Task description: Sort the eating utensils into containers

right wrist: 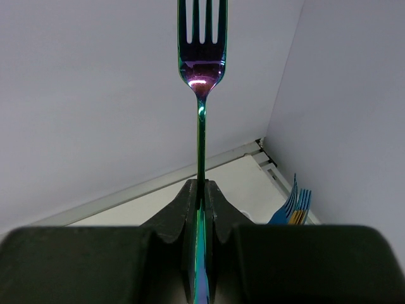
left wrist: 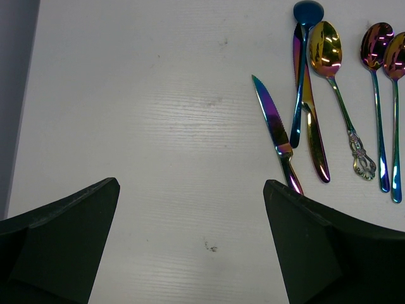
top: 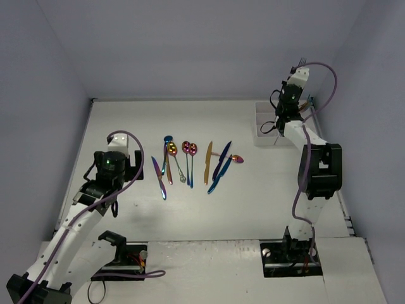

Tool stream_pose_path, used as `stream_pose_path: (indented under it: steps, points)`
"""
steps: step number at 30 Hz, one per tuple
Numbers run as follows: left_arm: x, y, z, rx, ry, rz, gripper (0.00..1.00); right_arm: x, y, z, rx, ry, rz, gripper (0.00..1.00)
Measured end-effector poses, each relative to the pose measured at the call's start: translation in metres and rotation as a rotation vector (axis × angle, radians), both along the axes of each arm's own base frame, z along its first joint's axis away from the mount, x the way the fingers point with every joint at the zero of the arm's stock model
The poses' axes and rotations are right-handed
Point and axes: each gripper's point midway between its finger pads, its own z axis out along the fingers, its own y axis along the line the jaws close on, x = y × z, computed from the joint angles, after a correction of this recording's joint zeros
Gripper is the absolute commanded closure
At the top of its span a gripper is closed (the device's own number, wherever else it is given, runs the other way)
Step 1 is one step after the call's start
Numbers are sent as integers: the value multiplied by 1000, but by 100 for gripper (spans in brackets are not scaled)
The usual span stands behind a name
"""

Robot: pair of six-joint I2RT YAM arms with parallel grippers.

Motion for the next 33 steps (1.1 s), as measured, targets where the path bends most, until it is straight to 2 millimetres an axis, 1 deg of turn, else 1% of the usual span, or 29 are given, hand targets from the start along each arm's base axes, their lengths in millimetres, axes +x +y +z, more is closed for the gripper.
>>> stream_pose_path:
  steps: [7,16,23,28,33]
  points:
    - [1,0,-2,4,7,0,3,14,-4,-25,5,-19,-8,100]
    - [3,-2,-5,2,19,-9,3,26,-3,-66,24,-4,-8,100]
    - [3,-3,-6,2,25,-13,3,21,-2,-76,43,-17,-9,97]
    - [3,-4,-7,-2,26,-18,3,14,-2,-91,53,4,-11,93]
    - [3,-5,-7,-6,26,-23,3,12,-3,-92,61,-6,-15,81]
